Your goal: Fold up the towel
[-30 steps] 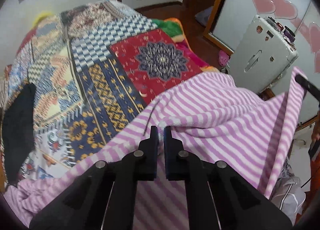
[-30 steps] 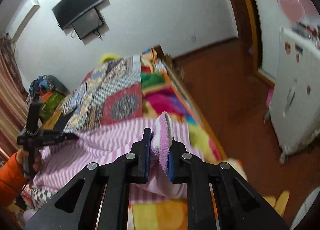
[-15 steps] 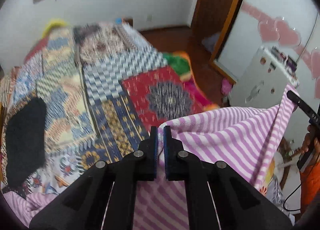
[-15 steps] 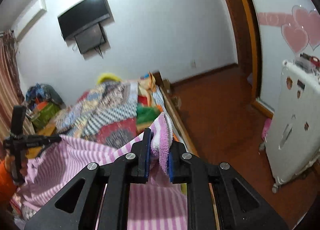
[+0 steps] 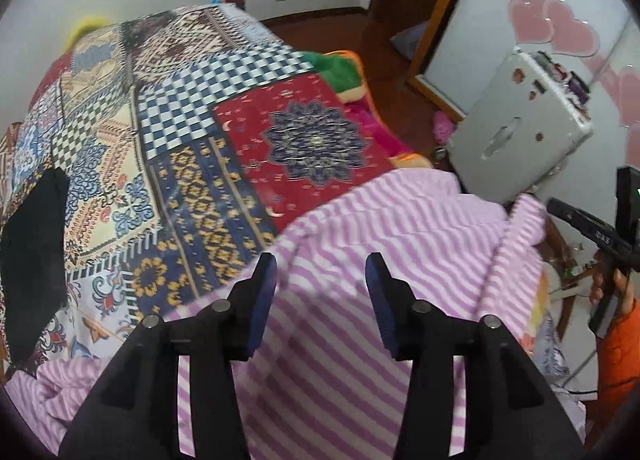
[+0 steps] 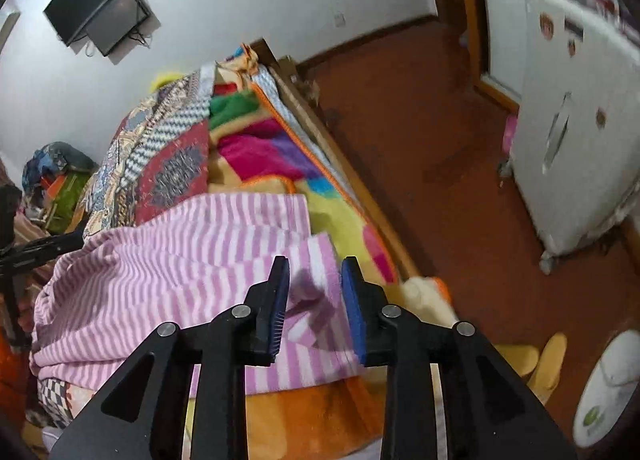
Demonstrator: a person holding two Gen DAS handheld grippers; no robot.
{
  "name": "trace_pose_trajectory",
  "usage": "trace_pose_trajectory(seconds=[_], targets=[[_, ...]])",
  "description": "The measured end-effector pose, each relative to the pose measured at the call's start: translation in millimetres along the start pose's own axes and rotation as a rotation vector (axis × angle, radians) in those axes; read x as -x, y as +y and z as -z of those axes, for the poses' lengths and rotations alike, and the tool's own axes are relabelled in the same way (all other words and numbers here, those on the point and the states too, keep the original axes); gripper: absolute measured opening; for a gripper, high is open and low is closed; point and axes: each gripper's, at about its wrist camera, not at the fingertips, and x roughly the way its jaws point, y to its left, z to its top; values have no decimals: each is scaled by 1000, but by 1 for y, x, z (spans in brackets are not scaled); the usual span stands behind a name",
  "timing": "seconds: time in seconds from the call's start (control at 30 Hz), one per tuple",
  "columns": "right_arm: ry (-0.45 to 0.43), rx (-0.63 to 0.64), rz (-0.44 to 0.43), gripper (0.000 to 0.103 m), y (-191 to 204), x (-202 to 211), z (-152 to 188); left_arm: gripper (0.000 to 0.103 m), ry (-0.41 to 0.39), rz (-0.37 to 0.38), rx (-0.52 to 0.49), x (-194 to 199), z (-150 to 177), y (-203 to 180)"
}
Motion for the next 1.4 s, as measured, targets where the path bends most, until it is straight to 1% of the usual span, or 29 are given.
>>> trace_pose_trajectory(seconds=[0.03,0.1,0.17,0.3,0.37,0.43,0.47,0.53,0.6,0.67,0.73,0.83,0.9,0.97,1.03,1.07,1.1,1.2,1.33,1.4], targets=[[-16,15,-5,33,5,5,-3,48,4,20,-1,2,2,-5],[-44,51,-17,38,15,9,-10,50,18,52,-7,2,7,-16],[-47,90,-26,40,28,0,-19,50,48,83,-18,-6,12,-27],[0,148,-57,40,41,-31,-32,50,138,107,-66,-35,29,-52],[51,157,-72,40,41,-48,-36,50,173,117,-89,-46,37,-61],[107,179,-47,40,41,-67,-38,50,168,98,-118,-49,43,-68],[136,194,-29,40,41,-77,-38,50,164,100,-133,-46,46,-71],[198,203,-12,40,36,-93,-34,51,168,132,-134,-43,50,-73],[248,182,-19,42,29,-100,-29,52,168,138,-134,-42,54,-72],[258,149,-47,45,21,-102,-23,52,162,139,-138,-41,57,-73],[253,121,-62,53,14,-100,-21,52,158,142,-132,-41,57,-71],[272,60,-103,54,3,-104,-20,52,157,150,-120,-41,57,-69],[288,57,-120,54,3,-108,-21,52,158,150,-119,-41,57,-69],[302,59,-142,49,4,-109,-19,52,156,146,-122,-40,57,-69],[304,60,-165,36,5,-108,-19,52,155,144,-120,-41,57,-70],[303,60,-176,33,7,-109,-18,52,154,145,-118,-41,57,-70],[301,62,-185,27,9,-109,-18,52,154,146,-115,-42,56,-69],[256,79,-178,16,14,-101,-17,52,152,145,-107,-41,55,-69],[169,106,-155,11,20,-86,-22,52,149,138,-100,-39,52,-68],[114,121,-147,11,25,-77,-28,52,142,130,-85,-36,49,-66]])
